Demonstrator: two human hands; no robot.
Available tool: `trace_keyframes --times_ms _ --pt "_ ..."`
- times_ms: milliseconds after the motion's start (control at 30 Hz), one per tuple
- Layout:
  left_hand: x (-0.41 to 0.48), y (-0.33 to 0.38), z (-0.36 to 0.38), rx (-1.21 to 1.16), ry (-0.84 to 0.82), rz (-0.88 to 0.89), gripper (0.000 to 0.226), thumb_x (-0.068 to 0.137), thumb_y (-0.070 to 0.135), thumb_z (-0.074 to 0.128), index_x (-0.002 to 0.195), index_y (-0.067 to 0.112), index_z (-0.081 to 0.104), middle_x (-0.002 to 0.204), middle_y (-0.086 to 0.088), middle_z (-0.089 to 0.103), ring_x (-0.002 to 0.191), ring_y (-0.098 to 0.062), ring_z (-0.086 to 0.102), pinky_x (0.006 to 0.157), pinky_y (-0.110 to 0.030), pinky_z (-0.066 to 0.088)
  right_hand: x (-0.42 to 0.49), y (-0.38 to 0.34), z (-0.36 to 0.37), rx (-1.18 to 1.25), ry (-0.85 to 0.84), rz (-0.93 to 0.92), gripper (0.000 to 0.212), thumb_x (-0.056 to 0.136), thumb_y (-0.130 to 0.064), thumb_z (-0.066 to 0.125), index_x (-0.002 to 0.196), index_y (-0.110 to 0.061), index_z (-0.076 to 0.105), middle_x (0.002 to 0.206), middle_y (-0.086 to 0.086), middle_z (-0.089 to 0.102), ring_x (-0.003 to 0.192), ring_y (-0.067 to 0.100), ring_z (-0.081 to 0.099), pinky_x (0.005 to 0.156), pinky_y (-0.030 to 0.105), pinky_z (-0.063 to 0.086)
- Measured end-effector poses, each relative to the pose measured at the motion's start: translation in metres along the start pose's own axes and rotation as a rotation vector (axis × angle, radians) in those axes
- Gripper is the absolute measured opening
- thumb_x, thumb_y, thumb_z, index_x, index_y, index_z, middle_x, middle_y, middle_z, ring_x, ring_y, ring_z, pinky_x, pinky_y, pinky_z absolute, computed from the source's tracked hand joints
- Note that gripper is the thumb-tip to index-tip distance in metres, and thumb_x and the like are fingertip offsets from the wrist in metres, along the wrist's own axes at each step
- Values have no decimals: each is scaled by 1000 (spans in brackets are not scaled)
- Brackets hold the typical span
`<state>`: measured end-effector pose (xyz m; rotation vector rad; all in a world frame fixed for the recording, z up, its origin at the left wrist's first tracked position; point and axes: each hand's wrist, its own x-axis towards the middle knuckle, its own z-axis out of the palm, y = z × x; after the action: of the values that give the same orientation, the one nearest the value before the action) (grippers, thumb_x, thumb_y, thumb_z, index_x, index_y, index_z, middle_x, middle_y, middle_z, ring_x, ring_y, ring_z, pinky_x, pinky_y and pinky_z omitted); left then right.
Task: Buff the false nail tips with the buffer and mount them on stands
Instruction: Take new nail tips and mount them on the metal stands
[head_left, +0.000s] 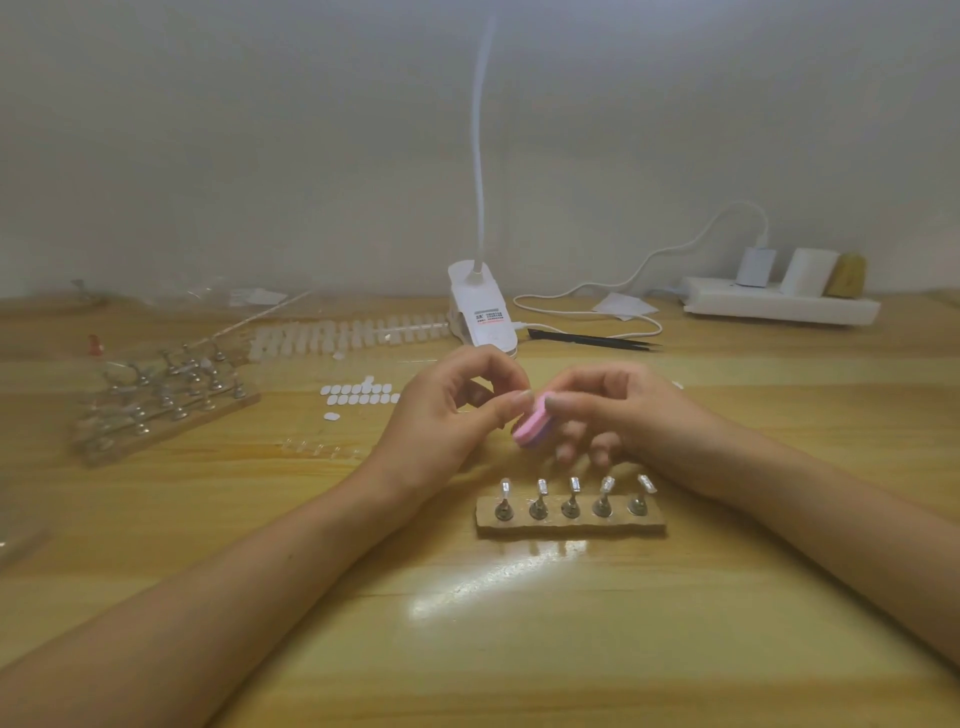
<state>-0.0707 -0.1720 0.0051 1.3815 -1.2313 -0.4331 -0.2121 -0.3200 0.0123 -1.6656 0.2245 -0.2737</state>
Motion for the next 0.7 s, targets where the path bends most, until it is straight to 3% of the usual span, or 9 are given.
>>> trace_keyframes --times_ms 67,200,300,500,600,700 --pt "0 0 0 -6 0 2 12 88 14 70 78 17 65 74 14 57 58 1 50 55 -9 37 1 1 -4 77 72 -15 23 84 -32 68 94 -12 75 93 9 76 63 8 67 46 14 47" --pt "0 0 0 0 3 0 13 89 12 69 79 17 64 75 14 58 60 1 50 57 -9 37 1 1 -1 -33 -33 7 20 83 -36 73 91 -18 76 86 6 76 60 8 67 45 14 46" --pt "0 1 0 -8 3 -9 11 89 14 70 79 16 65 73 15 57 59 1 50 56 -9 36 3 3 -5 69 61 -18 21 86 -30 67 93 -12 76 91 7 76 57 6 62 44 13 44" --pt "-1 1 0 7 0 10 13 89 13 70 79 18 64 80 12 59 65 -1 52 59 -10 38 3 -1 -9 43 10 44 29 84 -31 68 98 -5 72 89 8 76 56 6 62 43 12 43" --pt "0 0 0 25 3 8 14 90 13 69 78 19 64 81 10 60 66 -3 53 59 -11 39 1 -1 -5 -33 -45 33 23 86 -32 71 94 -12 73 92 10 76 60 8 65 45 14 45" --pt "0 0 0 29 -8 -3 13 89 14 70 78 19 64 80 11 59 66 -3 53 59 -11 40 1 0 -3 33 34 1 24 88 -32 66 94 -9 73 84 6 76 57 7 65 45 14 46"
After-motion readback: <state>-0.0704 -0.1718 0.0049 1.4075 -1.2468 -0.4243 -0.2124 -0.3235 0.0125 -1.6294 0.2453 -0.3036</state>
